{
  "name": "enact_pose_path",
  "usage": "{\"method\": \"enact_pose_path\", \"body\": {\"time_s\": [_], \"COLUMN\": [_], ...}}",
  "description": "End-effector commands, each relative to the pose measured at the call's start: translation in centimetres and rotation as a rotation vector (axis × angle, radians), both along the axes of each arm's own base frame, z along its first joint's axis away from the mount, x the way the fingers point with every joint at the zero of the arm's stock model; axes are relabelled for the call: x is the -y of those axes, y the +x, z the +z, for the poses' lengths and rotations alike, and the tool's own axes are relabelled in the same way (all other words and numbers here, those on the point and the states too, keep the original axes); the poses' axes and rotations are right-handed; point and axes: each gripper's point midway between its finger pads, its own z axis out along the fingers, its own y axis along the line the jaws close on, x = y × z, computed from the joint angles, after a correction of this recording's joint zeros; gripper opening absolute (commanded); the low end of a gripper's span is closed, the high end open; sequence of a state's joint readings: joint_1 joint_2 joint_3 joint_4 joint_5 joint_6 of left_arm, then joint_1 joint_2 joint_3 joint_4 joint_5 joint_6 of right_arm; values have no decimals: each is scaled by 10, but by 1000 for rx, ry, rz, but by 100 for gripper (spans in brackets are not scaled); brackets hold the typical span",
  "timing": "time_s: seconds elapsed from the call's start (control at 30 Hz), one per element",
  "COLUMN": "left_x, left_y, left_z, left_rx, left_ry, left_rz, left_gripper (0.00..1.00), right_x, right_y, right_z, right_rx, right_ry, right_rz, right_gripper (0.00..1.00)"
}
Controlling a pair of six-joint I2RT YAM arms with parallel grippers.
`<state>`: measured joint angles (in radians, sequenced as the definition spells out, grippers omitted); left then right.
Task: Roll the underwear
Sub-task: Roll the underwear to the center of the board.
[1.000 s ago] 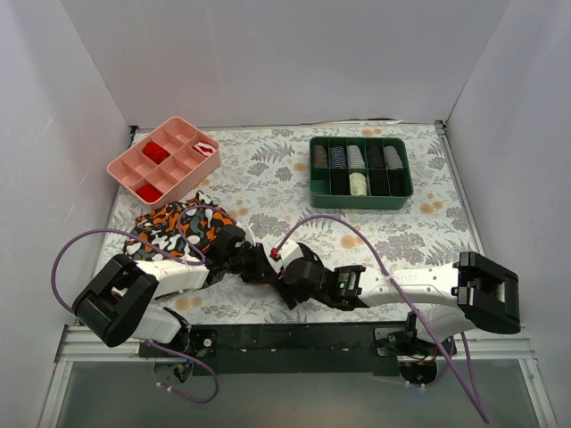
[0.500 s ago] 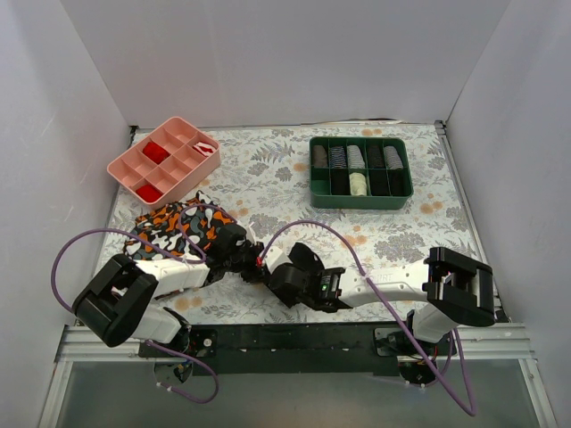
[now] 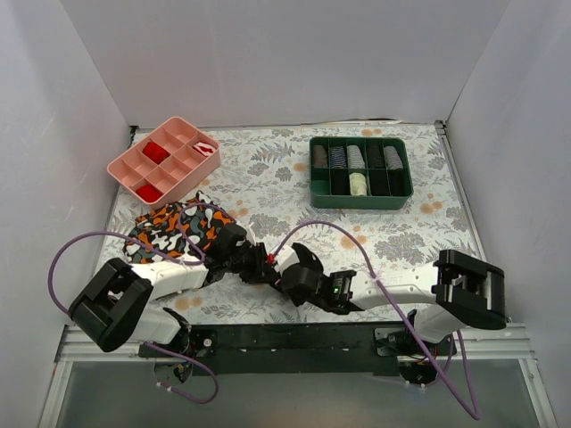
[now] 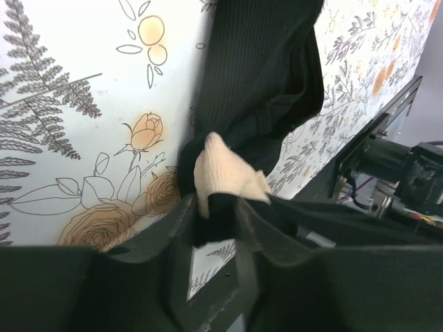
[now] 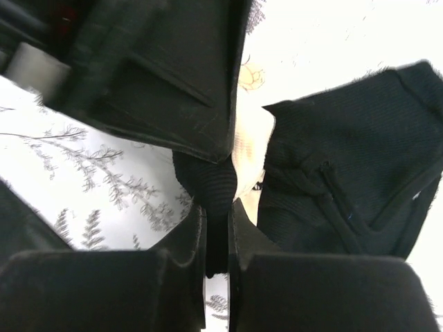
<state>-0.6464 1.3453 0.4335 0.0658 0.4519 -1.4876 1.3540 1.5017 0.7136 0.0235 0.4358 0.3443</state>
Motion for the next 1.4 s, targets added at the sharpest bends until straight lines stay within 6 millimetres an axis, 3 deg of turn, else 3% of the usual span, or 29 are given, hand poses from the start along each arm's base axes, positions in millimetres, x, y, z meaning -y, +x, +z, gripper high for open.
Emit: {"method": "enact_pose_path", "body": {"time_s": [0.0, 0.07, 0.1, 0.17, 0.33, 0.5, 0.8, 1.0, 1.37], "left_x": [-1, -3, -5, -5, -6, -2, 6, 11, 26], "left_y": [19, 22, 25, 29, 30, 23, 12, 12, 17], "left_z": [27, 33, 37, 48, 63, 65, 48, 38, 20], "left_rx": [110, 124, 140, 172, 222, 244, 237, 234, 213], "left_ry": [4, 9, 13, -1, -37, -82, -123, -139, -172], "left_rz": [49, 68, 82, 99, 112, 67, -28, -52, -88], "left_gripper": [33, 47, 48, 54, 59, 61, 64, 65, 66], "right_x": [16, 12, 18, 19, 28, 35, 47, 55, 64], "right_y": [-15, -6, -14, -4, -5, 3, 15, 18, 18], "right_z": [-16, 0, -8, 2, 11, 17, 18, -3, -21], "right_rx": [-180, -199, -257, -274, -371, -472, -679, -791, -922], "right_ry": [135, 257, 271, 349, 459, 547, 640, 612, 613], "right_rz": [-30, -47, -30, -43, -26, -46, -88, -165, -228], "right_gripper": [1, 1, 1, 1, 1, 1, 1, 1, 1]}}
